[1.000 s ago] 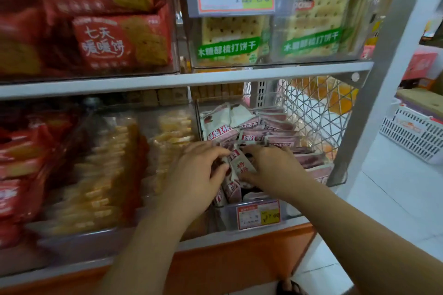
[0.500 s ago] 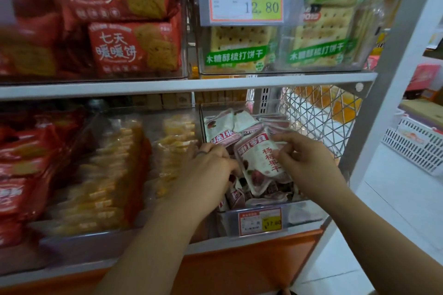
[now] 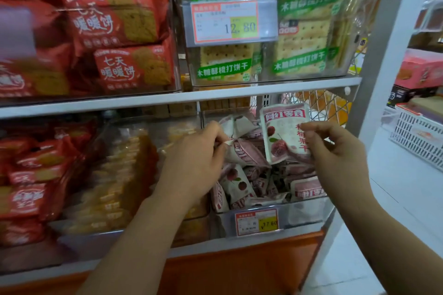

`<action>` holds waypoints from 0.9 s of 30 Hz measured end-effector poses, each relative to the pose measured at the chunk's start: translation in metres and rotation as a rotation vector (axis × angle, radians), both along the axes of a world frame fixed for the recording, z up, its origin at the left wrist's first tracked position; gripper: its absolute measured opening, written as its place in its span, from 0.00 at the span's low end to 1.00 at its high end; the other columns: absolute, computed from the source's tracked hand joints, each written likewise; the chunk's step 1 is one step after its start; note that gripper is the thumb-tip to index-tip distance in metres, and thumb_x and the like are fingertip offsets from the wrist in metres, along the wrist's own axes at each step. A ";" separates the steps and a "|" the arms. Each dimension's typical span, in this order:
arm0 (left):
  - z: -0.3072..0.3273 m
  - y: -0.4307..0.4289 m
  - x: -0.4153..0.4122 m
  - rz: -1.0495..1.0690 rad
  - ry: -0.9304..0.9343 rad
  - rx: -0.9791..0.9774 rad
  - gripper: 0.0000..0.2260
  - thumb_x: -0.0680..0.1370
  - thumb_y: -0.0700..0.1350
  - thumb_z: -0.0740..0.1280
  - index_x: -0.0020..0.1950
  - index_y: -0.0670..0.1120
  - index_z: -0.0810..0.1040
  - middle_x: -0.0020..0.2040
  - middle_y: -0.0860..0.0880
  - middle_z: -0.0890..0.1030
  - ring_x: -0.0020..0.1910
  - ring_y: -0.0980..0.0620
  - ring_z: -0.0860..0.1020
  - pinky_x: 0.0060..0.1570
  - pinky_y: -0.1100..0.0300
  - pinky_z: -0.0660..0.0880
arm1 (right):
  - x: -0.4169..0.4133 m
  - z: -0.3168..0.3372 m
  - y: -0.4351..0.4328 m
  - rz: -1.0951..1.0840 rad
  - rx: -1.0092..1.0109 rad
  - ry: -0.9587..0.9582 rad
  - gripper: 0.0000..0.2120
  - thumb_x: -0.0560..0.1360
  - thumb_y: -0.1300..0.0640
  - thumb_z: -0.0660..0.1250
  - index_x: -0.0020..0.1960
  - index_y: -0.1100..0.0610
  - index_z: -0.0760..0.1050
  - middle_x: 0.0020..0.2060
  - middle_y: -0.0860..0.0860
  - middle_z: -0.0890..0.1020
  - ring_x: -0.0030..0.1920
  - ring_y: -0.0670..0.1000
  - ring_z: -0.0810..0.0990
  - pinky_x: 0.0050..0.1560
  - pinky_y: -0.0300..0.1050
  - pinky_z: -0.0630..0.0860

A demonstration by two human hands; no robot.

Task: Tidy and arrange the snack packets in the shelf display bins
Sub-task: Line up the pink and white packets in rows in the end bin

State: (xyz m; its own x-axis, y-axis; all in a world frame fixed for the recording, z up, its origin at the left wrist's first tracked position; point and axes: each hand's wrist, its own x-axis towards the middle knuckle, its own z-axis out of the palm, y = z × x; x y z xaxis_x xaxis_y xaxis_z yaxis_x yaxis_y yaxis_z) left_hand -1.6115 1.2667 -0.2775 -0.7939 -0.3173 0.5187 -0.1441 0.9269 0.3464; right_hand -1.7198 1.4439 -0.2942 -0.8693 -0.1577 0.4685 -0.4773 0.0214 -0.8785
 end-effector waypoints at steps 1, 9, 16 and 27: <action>0.001 0.003 0.002 0.025 0.028 0.028 0.02 0.79 0.49 0.62 0.47 0.53 0.69 0.38 0.55 0.77 0.35 0.58 0.76 0.32 0.61 0.73 | 0.001 0.001 0.001 -0.025 -0.027 0.002 0.10 0.77 0.63 0.62 0.44 0.50 0.78 0.41 0.42 0.80 0.35 0.34 0.78 0.30 0.29 0.73; -0.011 0.006 0.011 0.138 0.131 0.643 0.08 0.81 0.49 0.58 0.42 0.51 0.66 0.39 0.51 0.78 0.30 0.58 0.79 0.26 0.64 0.76 | 0.011 -0.004 -0.007 -0.004 -0.153 -0.082 0.10 0.77 0.63 0.62 0.44 0.52 0.78 0.44 0.45 0.82 0.39 0.38 0.79 0.32 0.34 0.78; -0.023 0.012 -0.003 0.052 0.260 1.301 0.07 0.81 0.50 0.59 0.46 0.51 0.74 0.39 0.50 0.84 0.38 0.51 0.84 0.34 0.55 0.78 | 0.036 -0.021 -0.044 0.229 -0.009 -0.078 0.12 0.77 0.64 0.63 0.42 0.49 0.78 0.38 0.54 0.82 0.39 0.61 0.80 0.34 0.60 0.77; -0.019 0.001 0.002 -0.124 0.332 1.371 0.15 0.72 0.40 0.71 0.52 0.57 0.74 0.47 0.51 0.84 0.42 0.51 0.84 0.37 0.55 0.81 | 0.018 -0.013 -0.036 0.348 0.266 0.048 0.12 0.75 0.60 0.67 0.48 0.42 0.78 0.35 0.44 0.83 0.37 0.42 0.81 0.34 0.34 0.78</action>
State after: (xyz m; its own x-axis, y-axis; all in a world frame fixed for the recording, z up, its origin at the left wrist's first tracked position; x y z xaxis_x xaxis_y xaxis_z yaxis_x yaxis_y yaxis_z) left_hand -1.6099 1.2673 -0.2963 -0.7575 -0.6524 0.0260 0.1771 -0.1670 0.9699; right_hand -1.7015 1.4083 -0.3073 -0.7213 -0.5575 0.4110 -0.5365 0.0746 -0.8406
